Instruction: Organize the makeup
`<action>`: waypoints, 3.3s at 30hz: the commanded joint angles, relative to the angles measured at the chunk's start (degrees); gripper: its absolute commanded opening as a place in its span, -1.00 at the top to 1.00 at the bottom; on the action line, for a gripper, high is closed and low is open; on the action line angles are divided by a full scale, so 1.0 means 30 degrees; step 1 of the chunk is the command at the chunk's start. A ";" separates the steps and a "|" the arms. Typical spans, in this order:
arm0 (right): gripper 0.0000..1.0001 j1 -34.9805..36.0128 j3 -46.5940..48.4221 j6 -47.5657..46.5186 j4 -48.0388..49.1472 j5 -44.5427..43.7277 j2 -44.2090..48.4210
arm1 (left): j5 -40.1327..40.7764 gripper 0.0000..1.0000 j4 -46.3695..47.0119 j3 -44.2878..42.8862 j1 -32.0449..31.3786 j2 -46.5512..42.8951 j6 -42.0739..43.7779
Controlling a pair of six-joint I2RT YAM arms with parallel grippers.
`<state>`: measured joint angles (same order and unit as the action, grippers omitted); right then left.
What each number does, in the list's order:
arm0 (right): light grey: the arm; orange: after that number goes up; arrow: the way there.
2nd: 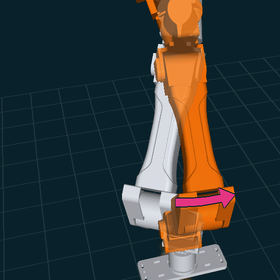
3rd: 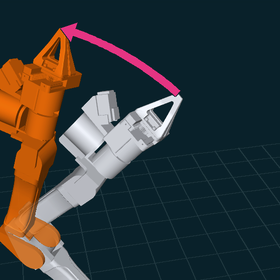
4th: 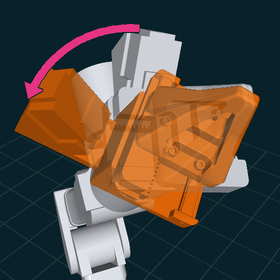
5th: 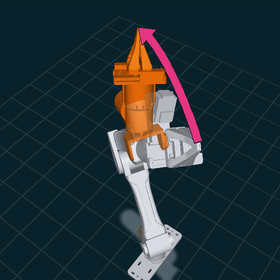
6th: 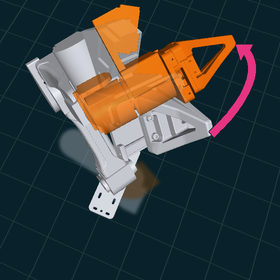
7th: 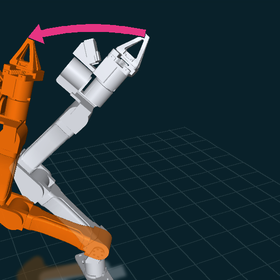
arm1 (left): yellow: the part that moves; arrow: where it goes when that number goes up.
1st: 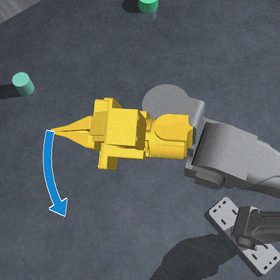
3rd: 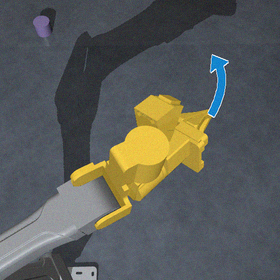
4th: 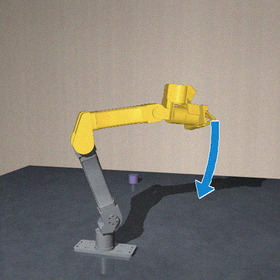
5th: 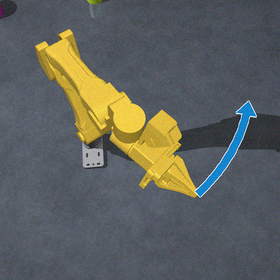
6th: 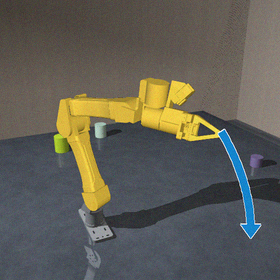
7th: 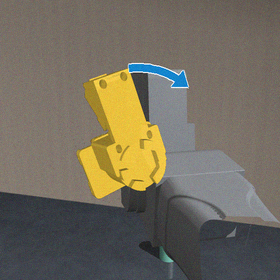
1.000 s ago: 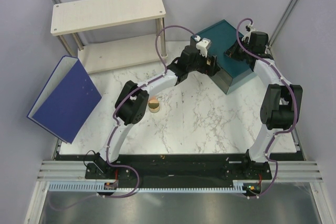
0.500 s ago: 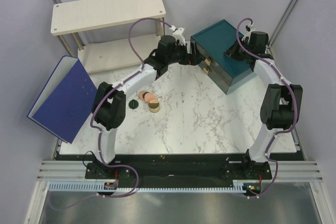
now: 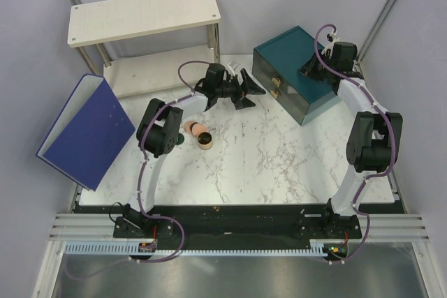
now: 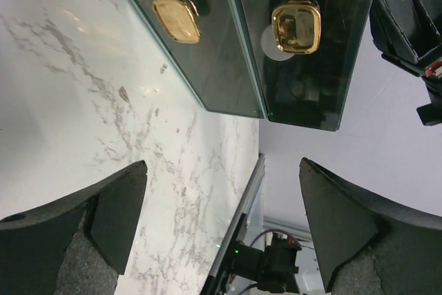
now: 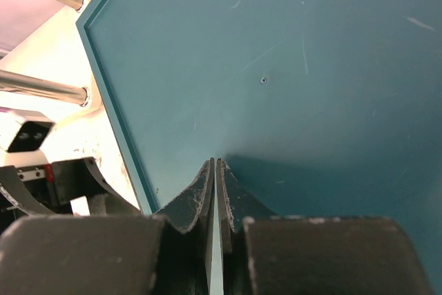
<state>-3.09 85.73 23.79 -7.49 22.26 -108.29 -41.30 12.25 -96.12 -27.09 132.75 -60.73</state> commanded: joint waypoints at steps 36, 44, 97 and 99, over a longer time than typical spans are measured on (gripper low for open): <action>0.76 0.0152 -0.1039 -0.0577 -0.3393 -0.0418 -0.0817 | 0.2428 -0.20 0.3680 -0.5637 -0.1341 0.7283 -0.9786; 0.76 0.0064 -0.1010 -0.0518 -0.3393 -0.0301 -0.0788 | 0.3453 -0.08 0.3153 -0.4876 -0.1370 0.7372 -0.9903; 0.70 0.0035 -0.1420 -0.0694 -0.3481 -0.0506 -0.0436 | 0.6150 0.96 0.6166 0.3463 -0.1341 0.2483 -0.9554; 0.70 0.0035 -0.1478 -0.0665 -0.3452 -0.0565 -0.0407 | 0.5945 0.97 0.6462 0.4582 -0.1195 0.1311 -0.9289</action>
<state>-3.11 84.77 23.75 -6.63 22.61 -107.77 -23.42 34.24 -90.06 -31.86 141.60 -92.42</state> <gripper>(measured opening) 0.147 0.372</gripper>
